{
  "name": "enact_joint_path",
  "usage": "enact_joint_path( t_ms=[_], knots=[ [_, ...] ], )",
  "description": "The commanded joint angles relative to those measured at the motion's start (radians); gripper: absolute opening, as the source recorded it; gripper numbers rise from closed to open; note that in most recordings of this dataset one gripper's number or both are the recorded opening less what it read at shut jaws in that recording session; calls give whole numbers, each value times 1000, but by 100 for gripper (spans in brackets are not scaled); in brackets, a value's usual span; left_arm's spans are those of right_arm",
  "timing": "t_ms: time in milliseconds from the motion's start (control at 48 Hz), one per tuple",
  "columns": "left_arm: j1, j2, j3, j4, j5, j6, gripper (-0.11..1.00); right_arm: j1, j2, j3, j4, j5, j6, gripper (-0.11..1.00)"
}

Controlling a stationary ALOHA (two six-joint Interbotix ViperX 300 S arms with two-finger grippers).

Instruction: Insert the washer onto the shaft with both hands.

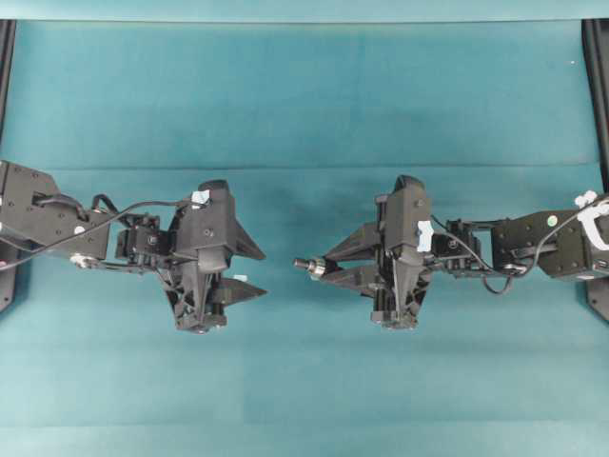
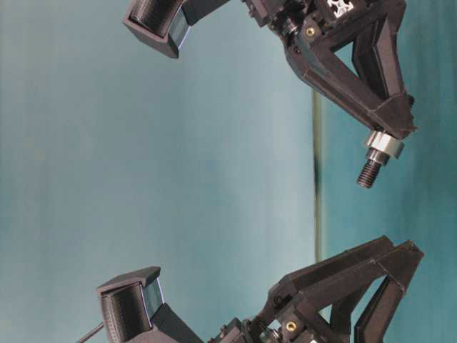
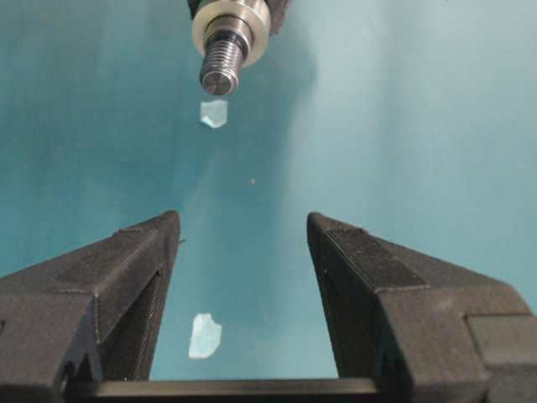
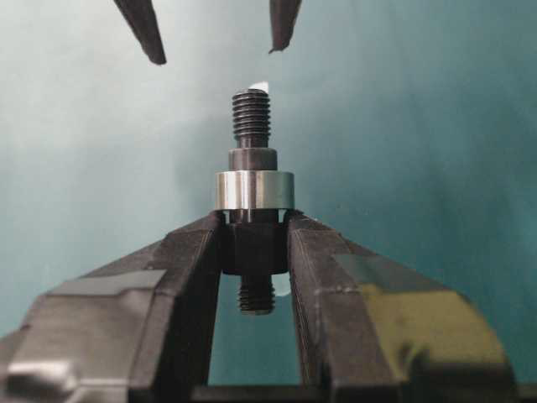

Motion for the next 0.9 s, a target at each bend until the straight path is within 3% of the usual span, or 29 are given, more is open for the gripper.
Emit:
enact_joint_path(
  t_ms=[0, 208, 521, 874],
  knots=[
    [-3, -9, -8, 0, -6, -2, 65, 2, -17, -6, -2, -6, 2, 0],
    [-3, -8, -15, 2, -17, -2, 66, 2, -17, -6, -2, -8, 2, 0],
    [-3, -25, -12, 2, -35, 8, 78, 2, -17, -6, -2, -6, 3, 0],
    [-3, -60, -5, 0, -34, 11, 77, 0, -17, -8, -2, -8, 2, 0]
  ],
)
